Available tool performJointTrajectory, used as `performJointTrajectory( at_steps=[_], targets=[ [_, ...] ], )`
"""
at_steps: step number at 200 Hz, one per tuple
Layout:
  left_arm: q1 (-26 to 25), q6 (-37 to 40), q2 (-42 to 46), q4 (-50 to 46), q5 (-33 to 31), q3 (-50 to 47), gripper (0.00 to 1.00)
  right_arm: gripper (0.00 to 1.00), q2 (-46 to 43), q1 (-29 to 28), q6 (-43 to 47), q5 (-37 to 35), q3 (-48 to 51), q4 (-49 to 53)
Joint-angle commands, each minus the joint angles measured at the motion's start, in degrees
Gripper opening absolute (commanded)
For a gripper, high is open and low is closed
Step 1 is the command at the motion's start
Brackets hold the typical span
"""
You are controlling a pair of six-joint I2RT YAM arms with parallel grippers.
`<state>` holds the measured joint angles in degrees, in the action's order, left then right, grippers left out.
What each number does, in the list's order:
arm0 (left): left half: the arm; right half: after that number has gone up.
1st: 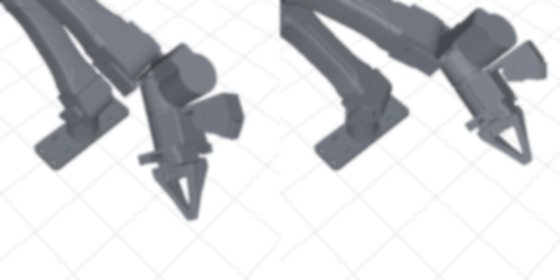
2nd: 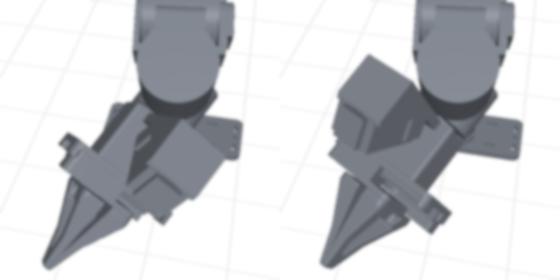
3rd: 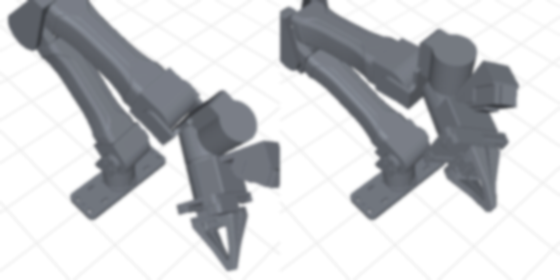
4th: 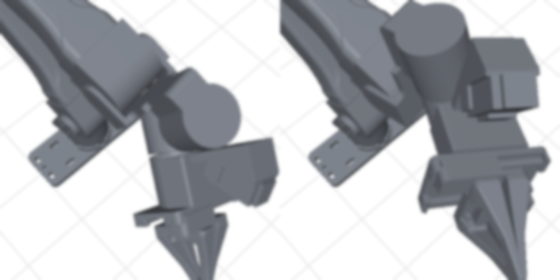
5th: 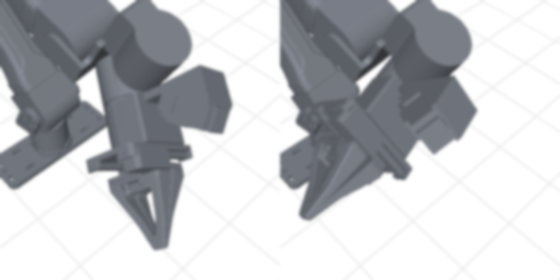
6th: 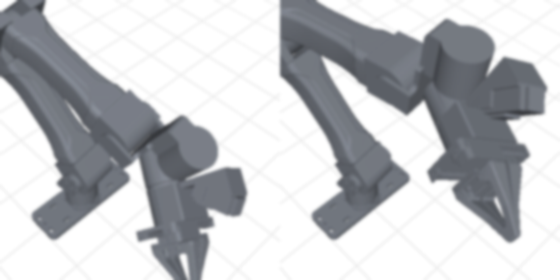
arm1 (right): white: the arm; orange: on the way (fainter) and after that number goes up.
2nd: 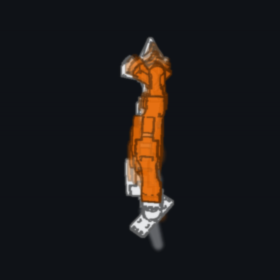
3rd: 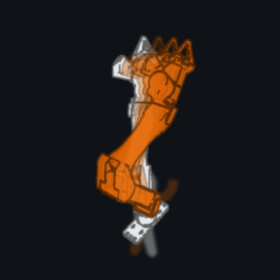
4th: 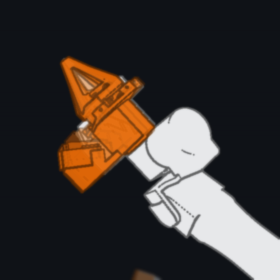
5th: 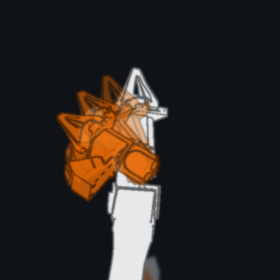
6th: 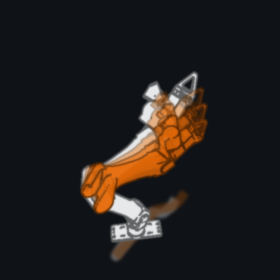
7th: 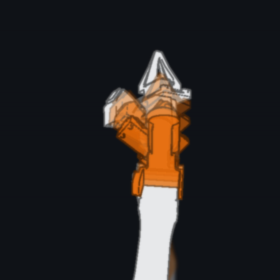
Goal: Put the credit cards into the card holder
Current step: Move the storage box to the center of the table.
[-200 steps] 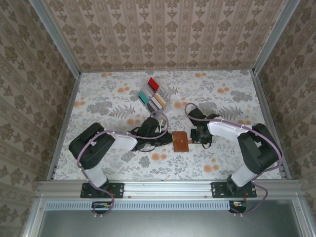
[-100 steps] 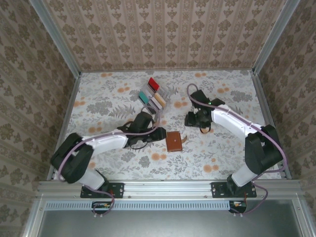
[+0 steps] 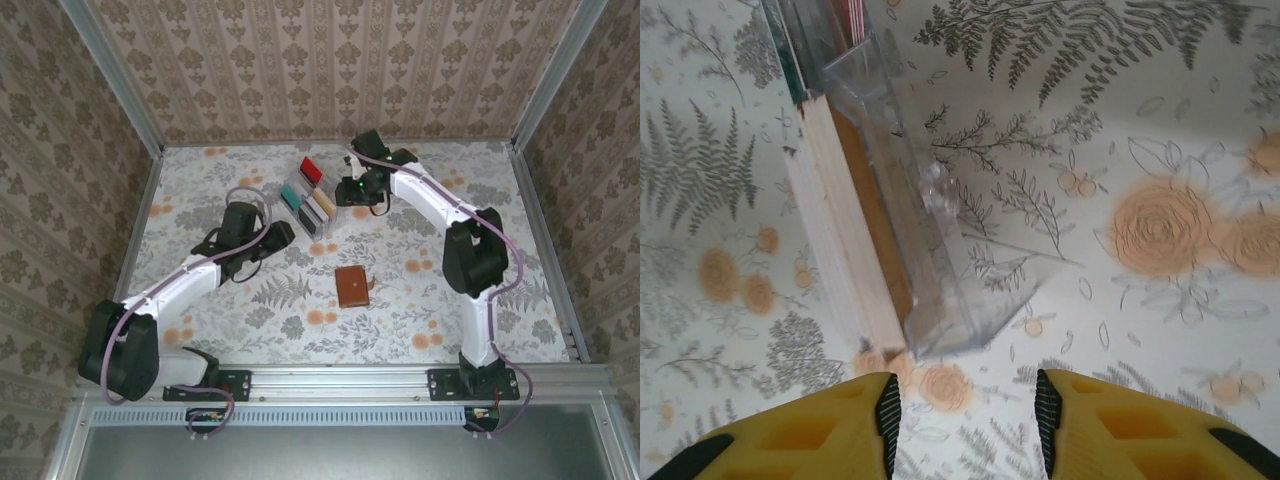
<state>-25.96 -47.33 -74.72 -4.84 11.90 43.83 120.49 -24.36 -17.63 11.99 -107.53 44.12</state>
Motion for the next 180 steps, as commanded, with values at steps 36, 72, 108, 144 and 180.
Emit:
performJointTrajectory(
  at_steps=[36,72,108,144,180],
  targets=[
    [2.57,2.3,0.09,-2.05,1.03,1.87,0.55,0.35,8.11,0.27,5.02,-2.04,-10.12,6.3],
    [2.93,2.44,0.63,-1.83,1.2,1.49,0.56,0.34,9.94,0.67,5.74,-2.78,-11.46,5.04],
    [3.02,2.69,0.28,-1.68,1.63,1.69,0.56,0.3,13.13,0.8,6.78,-2.96,-14.91,6.33],
    [3.01,3.04,-0.08,-1.59,2.25,1.56,0.55,0.16,14.1,0.74,9.84,-4.26,-16.05,9.82],
    [3.03,3.47,-1.01,-1.18,2.84,2.03,0.55,0.07,10.07,0.88,14.1,-9.01,-11.89,10.52]
  ],
)
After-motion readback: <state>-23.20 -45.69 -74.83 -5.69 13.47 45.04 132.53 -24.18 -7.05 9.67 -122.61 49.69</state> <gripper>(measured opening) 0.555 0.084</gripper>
